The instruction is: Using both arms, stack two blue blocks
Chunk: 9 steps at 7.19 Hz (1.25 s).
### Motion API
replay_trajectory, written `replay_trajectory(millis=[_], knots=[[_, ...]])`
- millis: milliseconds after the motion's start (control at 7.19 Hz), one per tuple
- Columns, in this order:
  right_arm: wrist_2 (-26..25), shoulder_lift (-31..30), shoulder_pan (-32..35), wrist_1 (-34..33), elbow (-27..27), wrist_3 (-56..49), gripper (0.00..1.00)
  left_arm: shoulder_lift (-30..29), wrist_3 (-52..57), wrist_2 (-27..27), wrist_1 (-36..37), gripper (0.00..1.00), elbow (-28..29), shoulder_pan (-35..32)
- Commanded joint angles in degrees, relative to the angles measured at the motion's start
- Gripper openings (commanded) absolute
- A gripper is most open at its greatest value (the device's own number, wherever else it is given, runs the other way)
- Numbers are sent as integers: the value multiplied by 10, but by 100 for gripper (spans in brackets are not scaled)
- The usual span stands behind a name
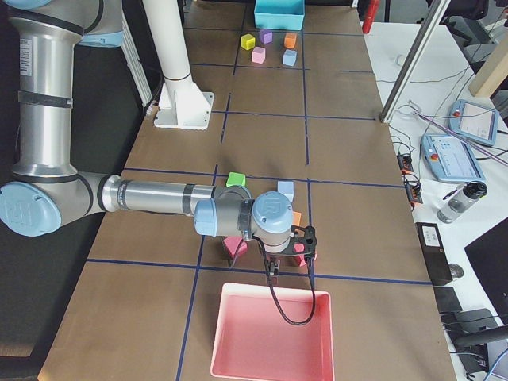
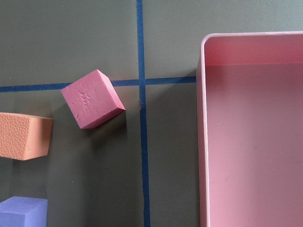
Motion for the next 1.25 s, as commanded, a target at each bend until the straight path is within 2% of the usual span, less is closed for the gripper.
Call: replay_trajectory(millis=[0, 139, 278, 417, 695, 834, 974, 1113], knots=[[-1, 4, -1, 0, 23, 6, 100, -3, 0, -1, 0, 100, -1, 0], [-1, 22, -7, 0, 40, 54, 100, -3, 0, -2, -3, 100, -1, 0], [1, 66, -18, -3, 43, 125, 100, -4, -1, -10, -3, 100, -2, 0], [4, 80, -31, -9, 58, 145, 100, -4, -1, -22, -4, 100, -2, 0], [1, 82, -133, 1, 103, 160, 100, -3, -1, -23, -5, 100, -4, 0], [-1, 94, -174, 7, 109, 225, 100, -2, -1, -23, -6, 100, -5, 0], [-9, 98, -210, 43, 110, 284, 100, -1, -1, -23, -6, 100, -8, 0], [-44, 95, -256, 95, 106, 336, 100, -2, -1, -22, -5, 100, -8, 0]])
